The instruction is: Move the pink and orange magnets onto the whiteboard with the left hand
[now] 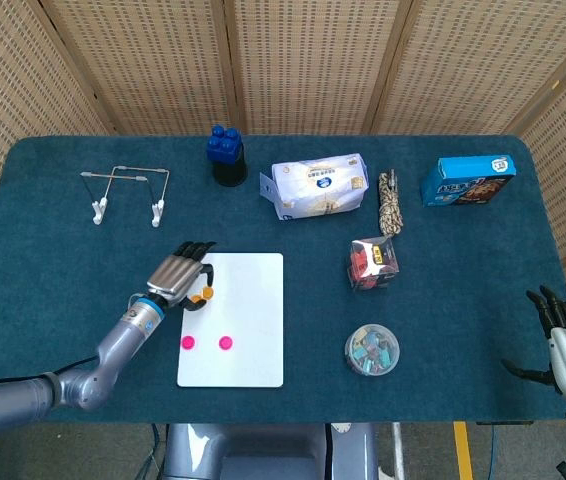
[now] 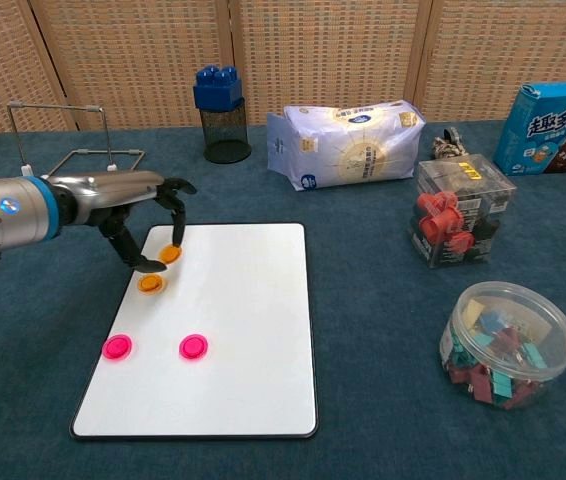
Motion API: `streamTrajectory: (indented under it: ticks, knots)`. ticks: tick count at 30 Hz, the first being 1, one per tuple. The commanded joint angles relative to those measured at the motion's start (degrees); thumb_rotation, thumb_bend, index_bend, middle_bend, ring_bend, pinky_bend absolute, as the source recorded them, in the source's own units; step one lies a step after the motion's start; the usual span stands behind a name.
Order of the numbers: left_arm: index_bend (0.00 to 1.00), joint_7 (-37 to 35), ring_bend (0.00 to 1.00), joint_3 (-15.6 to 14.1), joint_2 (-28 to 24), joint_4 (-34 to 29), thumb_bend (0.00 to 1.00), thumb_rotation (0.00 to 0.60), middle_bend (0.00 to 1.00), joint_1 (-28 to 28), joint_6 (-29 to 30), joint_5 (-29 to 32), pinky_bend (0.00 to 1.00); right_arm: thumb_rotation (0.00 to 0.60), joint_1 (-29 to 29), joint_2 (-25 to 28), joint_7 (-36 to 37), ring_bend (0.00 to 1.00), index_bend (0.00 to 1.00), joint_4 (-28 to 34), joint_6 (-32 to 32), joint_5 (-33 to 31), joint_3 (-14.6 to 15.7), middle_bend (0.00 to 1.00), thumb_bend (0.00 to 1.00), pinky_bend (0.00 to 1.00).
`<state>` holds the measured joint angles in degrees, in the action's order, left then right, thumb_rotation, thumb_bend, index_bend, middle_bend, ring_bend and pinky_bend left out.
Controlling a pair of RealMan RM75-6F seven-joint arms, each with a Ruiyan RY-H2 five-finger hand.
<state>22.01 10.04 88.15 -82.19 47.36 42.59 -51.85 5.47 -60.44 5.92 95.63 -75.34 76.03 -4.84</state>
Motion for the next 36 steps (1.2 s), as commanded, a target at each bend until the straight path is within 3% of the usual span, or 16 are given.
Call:
streamTrajectory:
  ticks: [1,7,27,31,36]
  knots:
    - [0.51,2.9,0.00,-0.2,2.5,0.4,0.29,0.600,0.00,2.8,-0.9,3.8,0.00,0.600,0.0,0.1,0.3,0.00,0.00,0.0,0.1,-0.1,0.0,0.00,0.18,0.00]
    - [0.51,5.1,0.00,-1.5,3.4,0.4,0.29,0.600,0.00,4.2,0.3,7.3,0.00,0.600,0.0,0.1,0.6,0.00,0.00,-0.1,0.2,0.0,0.0,0.00,0.18,0.00]
    - [0.50,5.6,0.00,-2.8,6.1,2.5,0.27,0.600,0.00,6.4,2.4,9.8,0.00,0.600,-0.2,0.4,1.6,0.00,0.00,0.3,0.3,0.0,0.0,0.00,0.18,0.00]
    - [0.37,5.9,0.00,-3.0,6.2,2.6,0.26,0.600,0.00,6.7,2.3,10.3,0.00,0.600,-0.2,0.4,1.6,0.00,0.00,0.3,0.2,0.0,0.0,0.00,0.18,0.00]
    - [0.32,5.3,0.00,-3.1,5.9,2.3,0.26,0.600,0.00,6.8,2.1,10.2,0.00,0.600,-0.2,0.4,1.5,0.00,0.00,0.3,0.2,0.0,0.0,0.00,0.18,0.00]
